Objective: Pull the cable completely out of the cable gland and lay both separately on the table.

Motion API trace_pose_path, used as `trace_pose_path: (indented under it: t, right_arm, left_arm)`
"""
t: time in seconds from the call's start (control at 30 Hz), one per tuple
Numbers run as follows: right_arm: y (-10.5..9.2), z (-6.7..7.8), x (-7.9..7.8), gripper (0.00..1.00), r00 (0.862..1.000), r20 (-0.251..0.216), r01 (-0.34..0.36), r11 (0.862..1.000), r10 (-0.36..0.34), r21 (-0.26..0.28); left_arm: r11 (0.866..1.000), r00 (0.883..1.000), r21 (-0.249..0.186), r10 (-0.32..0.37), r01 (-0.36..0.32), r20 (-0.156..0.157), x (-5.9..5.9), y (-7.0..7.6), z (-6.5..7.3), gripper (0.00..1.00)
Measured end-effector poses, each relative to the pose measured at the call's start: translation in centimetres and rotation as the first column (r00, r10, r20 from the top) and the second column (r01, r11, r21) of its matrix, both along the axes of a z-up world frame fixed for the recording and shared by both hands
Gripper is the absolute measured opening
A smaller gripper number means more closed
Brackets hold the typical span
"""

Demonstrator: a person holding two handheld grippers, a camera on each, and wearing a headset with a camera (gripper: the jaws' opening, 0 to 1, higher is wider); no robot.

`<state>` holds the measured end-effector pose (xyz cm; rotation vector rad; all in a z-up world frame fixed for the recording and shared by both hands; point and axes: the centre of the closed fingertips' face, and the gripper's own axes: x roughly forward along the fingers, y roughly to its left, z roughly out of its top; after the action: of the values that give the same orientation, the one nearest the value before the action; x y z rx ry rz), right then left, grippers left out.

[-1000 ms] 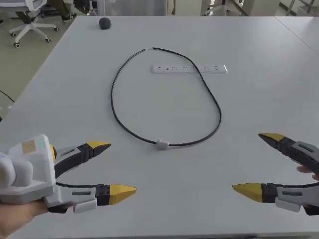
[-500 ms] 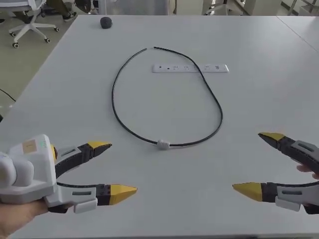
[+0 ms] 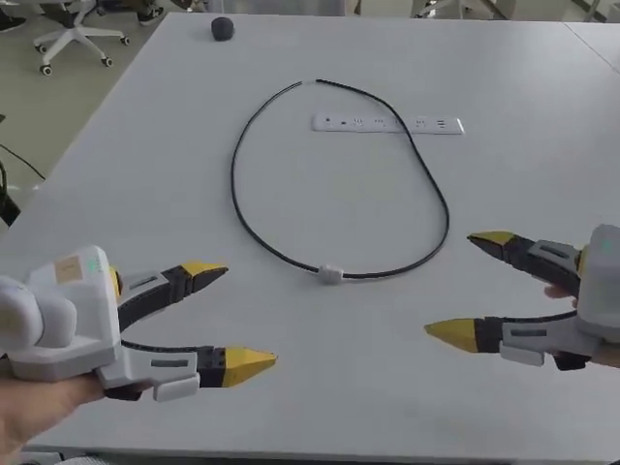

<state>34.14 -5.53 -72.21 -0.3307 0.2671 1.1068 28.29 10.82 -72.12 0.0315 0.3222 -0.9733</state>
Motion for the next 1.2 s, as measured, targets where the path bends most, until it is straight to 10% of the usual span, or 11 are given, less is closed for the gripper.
trace_pose_path:
  t: [0.43, 0.8, 1.2]
  right_arm:
    - [-3.7, 1.9, -2.5, 0.80, 0.998, 0.001, 0.066, 0.991, -0.066, 0.119]
    - [-4.9, 1.6, -2.4, 0.80, 0.993, 0.002, 0.121, 0.986, -0.122, 0.117]
    - [2.5, -2.8, 1.6, 0.58, 0.998, -0.056, -0.030, 0.986, 0.021, -0.161]
  left_arm:
    - [1.000, 1.000, -0.022, 0.016, -0.016, 0.005, 0.4, 0.3, 0.3, 0.77]
    - [1.000, 1.000, -0.023, 0.014, -0.013, 0.006, 0.4, 0.4, 0.5, 0.77]
    - [0.998, 0.998, -0.018, 0.055, -0.054, 0.044, 0.9, 2.0, 1.7, 0.77]
